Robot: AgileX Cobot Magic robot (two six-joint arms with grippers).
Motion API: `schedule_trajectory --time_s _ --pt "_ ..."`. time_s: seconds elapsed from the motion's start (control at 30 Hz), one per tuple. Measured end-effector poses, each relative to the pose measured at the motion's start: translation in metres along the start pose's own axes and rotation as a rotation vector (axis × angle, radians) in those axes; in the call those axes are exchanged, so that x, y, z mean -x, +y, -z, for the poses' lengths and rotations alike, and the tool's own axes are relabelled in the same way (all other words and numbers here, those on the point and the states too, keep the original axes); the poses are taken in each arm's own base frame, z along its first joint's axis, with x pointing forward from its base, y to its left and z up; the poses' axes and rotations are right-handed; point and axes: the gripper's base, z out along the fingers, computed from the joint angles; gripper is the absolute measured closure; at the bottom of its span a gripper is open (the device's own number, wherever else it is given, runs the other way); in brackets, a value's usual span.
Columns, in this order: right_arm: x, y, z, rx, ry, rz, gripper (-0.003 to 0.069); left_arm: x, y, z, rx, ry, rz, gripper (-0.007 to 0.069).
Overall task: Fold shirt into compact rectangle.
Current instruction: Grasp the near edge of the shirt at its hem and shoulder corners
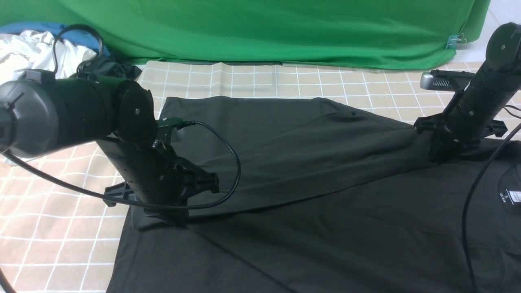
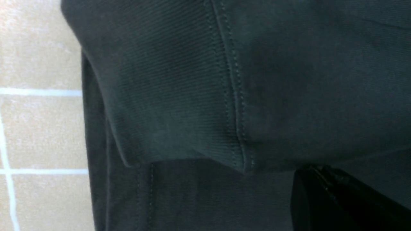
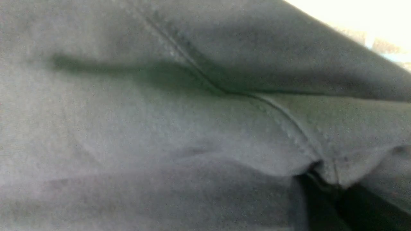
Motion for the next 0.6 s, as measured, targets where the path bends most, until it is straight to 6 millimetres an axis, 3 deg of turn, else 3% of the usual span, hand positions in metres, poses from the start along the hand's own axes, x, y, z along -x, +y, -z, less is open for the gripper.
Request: schedule_trajectory --time_s 0.07,0.27,0.4,0.47,0.57,0.6 --pt "-0.001 0.0 0.003 -0.009 0.001 0.007 0.0595 0.0 0.0 0.0 0.0 0.0 0.0 0.0612" --pt "-0.009 -0.003 0.021 -0.06 0.063 0.045 0.0598 0.0 0.0 0.0 0.0 0.001 -0.003 0.0612" --pt "-0.011 -0.003 0.022 -0.067 0.093 0.05 0.0585 0.0 0.0 0.0 0.0 0.001 -0.003 0.0612" --pt "-0.011 -0.003 0.022 -0.07 0.09 0.051 0.0538 0.0 0.0 0.0 0.001 0.002 -0.003 0.0612" --pt "-0.012 -0.004 0.022 -0.078 0.104 0.056 0.0408 -0.002 0.0 0.0 0.005 0.017 -0.006 0.0612" --pt "-0.013 -0.004 0.022 -0.079 0.108 0.056 0.04 -0.002 0.001 0.001 0.005 0.017 -0.008 0.0612"
